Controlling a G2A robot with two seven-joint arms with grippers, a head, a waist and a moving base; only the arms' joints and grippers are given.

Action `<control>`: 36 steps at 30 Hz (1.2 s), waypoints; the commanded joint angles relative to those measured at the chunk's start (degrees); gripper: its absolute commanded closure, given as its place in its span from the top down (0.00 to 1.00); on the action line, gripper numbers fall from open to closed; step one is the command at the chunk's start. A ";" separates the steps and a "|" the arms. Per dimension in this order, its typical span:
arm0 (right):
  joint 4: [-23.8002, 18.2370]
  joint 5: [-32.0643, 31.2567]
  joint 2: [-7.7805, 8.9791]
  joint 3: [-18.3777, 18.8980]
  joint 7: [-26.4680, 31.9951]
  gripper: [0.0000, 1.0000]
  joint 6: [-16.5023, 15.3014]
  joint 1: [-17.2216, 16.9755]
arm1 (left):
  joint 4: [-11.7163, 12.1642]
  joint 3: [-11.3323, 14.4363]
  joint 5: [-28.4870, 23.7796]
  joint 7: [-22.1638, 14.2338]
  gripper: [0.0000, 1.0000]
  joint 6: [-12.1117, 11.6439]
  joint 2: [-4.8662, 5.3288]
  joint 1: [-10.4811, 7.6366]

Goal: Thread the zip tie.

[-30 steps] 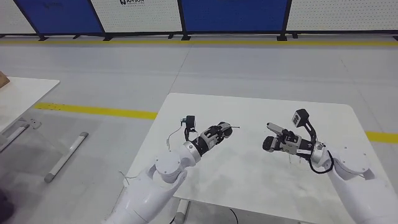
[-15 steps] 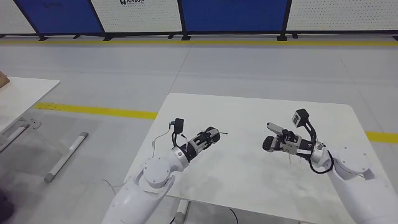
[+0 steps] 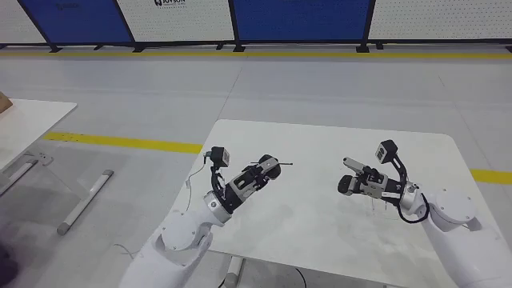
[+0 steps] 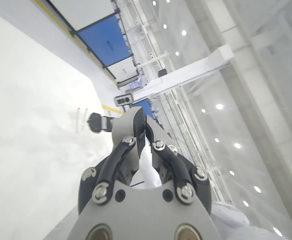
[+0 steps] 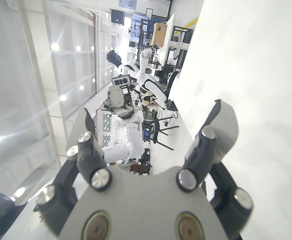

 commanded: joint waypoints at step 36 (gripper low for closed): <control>0.00 0.00 0.00 0.00 0.00 1.00 0.00 0.00 | 17.66 8.28 9.24 3.09 0.00 12.68 -0.97 -7.19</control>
